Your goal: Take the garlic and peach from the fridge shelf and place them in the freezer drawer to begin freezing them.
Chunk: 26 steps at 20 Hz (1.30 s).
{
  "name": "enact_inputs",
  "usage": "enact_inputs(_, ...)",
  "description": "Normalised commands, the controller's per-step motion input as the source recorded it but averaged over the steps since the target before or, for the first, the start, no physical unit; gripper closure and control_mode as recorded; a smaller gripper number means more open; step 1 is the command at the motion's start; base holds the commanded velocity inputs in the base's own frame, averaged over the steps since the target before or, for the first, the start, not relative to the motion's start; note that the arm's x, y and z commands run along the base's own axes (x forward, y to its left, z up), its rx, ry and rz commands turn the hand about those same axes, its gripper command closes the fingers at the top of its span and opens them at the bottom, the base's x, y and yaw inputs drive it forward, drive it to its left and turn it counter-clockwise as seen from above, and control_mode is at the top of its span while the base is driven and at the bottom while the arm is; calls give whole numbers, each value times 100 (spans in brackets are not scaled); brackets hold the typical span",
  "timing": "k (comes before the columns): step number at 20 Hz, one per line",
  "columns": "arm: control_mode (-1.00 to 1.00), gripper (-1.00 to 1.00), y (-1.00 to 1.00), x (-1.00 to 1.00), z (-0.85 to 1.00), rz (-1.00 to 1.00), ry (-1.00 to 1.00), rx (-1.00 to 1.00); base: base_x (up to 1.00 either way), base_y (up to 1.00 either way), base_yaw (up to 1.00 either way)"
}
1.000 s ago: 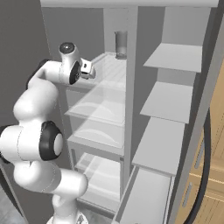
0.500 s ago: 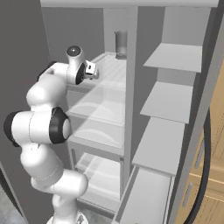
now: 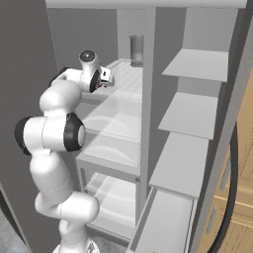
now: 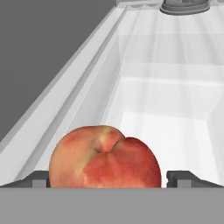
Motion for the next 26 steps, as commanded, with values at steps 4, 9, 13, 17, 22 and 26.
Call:
enact_inputs(4,-100,-100,6,24,-17,0,0,0,0,0,0)
enact_inputs(9,-100,100,7,6,-38,0,0,0,0,0,0)
enact_inputs(13,-100,100,2,6,-33,0,0,0,0,0,0)
enact_inputs(17,-100,100,2,-6,-21,0,0,1,0,0,0)
enact_inputs(22,-100,100,-1,-10,-16,0,7,3,0,0,0)
enact_inputs(26,-100,100,-31,-81,-11,0,-4,0,0,0,0)
